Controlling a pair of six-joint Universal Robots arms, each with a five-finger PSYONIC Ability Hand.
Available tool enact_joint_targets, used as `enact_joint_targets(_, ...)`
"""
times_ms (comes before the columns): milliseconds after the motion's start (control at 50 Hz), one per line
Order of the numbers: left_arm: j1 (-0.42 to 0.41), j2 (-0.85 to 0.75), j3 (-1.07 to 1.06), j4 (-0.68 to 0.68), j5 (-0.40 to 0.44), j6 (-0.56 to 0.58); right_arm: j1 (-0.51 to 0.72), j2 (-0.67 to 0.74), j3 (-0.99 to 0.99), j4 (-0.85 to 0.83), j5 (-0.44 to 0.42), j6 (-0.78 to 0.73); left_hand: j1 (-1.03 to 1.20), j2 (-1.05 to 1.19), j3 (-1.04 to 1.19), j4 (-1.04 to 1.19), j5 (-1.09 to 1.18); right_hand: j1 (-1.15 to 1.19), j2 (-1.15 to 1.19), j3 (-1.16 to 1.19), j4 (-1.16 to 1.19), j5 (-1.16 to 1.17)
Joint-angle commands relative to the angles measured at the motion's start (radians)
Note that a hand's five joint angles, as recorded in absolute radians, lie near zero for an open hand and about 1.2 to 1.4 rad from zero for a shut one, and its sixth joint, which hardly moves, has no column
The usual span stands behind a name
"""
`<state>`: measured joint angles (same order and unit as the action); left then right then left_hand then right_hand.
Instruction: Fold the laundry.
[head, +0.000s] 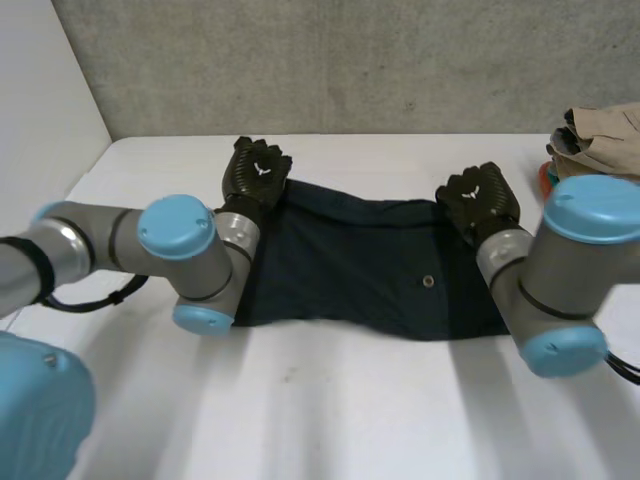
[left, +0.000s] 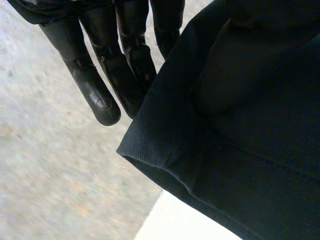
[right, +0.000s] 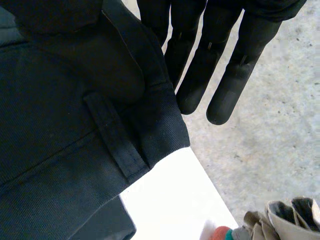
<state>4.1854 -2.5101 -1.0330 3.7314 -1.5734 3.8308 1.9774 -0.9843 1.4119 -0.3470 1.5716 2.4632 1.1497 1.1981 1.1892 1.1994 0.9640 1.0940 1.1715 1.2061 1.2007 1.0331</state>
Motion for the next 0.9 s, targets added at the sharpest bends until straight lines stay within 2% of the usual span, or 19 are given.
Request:
enact_joint_targets(20, -0.004, -0.141, 0.148, 0.071, 0.004, 0.072, -0.002, 0.209, -0.174, -0.15, 0.041, -0.013, 0.247, 0.198, 0.207, 0.197, 0.258, 0.302, 0.225, 0.19, 0.196, 0.189)
enact_joint_targets(40, -0.005, -0.154, 0.163, 0.077, 0.006, 0.07, -0.003, 0.243, -0.192, -0.179, 0.06, -0.02, 0.247, 0.198, 0.207, 0.197, 0.258, 0.302, 0.225, 0.19, 0.196, 0.189)
enact_joint_targets(60, -0.007, -0.159, 0.166, 0.081, 0.007, 0.069, -0.002, 0.256, -0.2, -0.188, 0.07, -0.024, 0.154, 0.106, 0.114, 0.104, 0.165, 0.239, 0.162, 0.127, 0.133, 0.126)
enact_joint_targets(100, -0.01, -0.159, 0.163, 0.085, 0.012, 0.064, 0.0, 0.265, -0.206, -0.202, 0.087, -0.033, -0.352, -0.4, -0.392, -0.402, -0.341, -0.15, -0.227, -0.262, -0.256, -0.263)
enact_joint_targets(120, -0.016, -0.158, 0.156, 0.09, 0.022, 0.061, 0.0, 0.266, -0.205, -0.213, 0.108, -0.039, -0.762, -0.81, -0.801, -0.811, -0.751, -0.573, -0.651, -0.685, -0.68, -0.687)
enact_joint_targets(160, -0.03, -0.147, 0.143, 0.093, 0.029, 0.058, -0.002, 0.26, -0.205, -0.208, 0.131, -0.035, -0.912, -0.96, -0.951, -0.962, -0.901, -0.92, -0.997, -1.032, -1.026, -1.033)
enact_joint_targets(220, -0.057, -0.087, 0.101, 0.105, 0.03, 0.052, -0.003, 0.207, -0.174, -0.198, 0.165, -0.015, -0.975, -1.024, -1.015, -1.025, -0.964, -0.92, -0.997, -1.032, -1.026, -1.033)
enact_joint_targets(320, -0.054, 0.051, -0.016, 0.11, 0.027, -0.003, -0.025, 0.057, -0.087, -0.132, 0.148, 0.039, -0.975, -1.024, -1.015, -1.025, -0.964, -0.92, -0.997, -1.032, -1.026, -1.033)
enact_joint_targets(400, -0.044, 0.164, -0.14, 0.097, 0.021, -0.075, -0.055, -0.031, -0.039, 0.06, 0.09, 0.072, -0.974, -1.023, -1.014, -1.024, -0.963, -0.92, -0.997, -1.032, -1.026, -1.033)
enact_joint_targets(500, -0.034, 0.341, -0.35, 0.079, 0.023, -0.177, -0.109, -0.094, 0.013, 0.365, 0.018, 0.186, -0.971, -1.02, -1.011, -1.021, -0.96, -0.895, -0.973, -1.007, -1.002, -1.009)
enact_joint_targets(540, -0.034, 0.379, -0.406, 0.076, 0.026, -0.206, -0.127, -0.1, 0.038, 0.413, 0.001, 0.221, -0.971, -1.02, -1.011, -1.021, -0.96, -0.862, -0.94, -0.974, -0.969, -0.976)
enact_joint_targets(640, -0.036, 0.445, -0.536, 0.074, 0.027, -0.282, -0.17, -0.1, 0.117, 0.392, -0.087, 0.257, -0.969, -1.017, -1.008, -1.018, -0.957, -0.818, -0.896, -0.93, -0.925, -0.932)
enact_joint_targets(760, -0.039, 0.445, -0.573, 0.074, 0.026, -0.3, -0.19, -0.056, 0.145, 0.28, -0.094, 0.253, -0.966, -1.014, -1.005, -1.015, -0.954, -0.786, -0.864, -0.898, -0.893, -0.9)
enact_joint_targets(840, -0.041, 0.444, -0.573, 0.074, 0.026, -0.3, -0.201, -0.013, 0.139, 0.23, -0.093, 0.252, -0.966, -1.014, -1.005, -1.015, -0.954, -0.443, -0.521, -0.555, -0.55, -0.557)
enact_joint_targets(860, -0.041, 0.445, -0.572, 0.074, 0.026, -0.298, -0.204, -0.011, 0.136, 0.217, -0.084, 0.25, -0.966, -1.014, -1.005, -1.015, -0.954, 0.162, 0.085, 0.05, 0.055, 0.049)
enact_joint_targets(880, -0.041, 0.445, -0.572, 0.074, 0.024, -0.298, -0.212, -0.013, 0.131, 0.214, -0.078, 0.252, -0.966, -1.014, -1.005, -1.015, -0.954, 0.301, 0.223, 0.189, 0.194, 0.187)
enact_joint_targets(900, -0.042, 0.447, -0.57, 0.074, 0.024, -0.298, -0.218, -0.016, 0.131, 0.209, -0.067, 0.253, -0.966, -1.014, -1.005, -1.015, -0.954, 0.302, 0.225, 0.19, 0.196, 0.189)
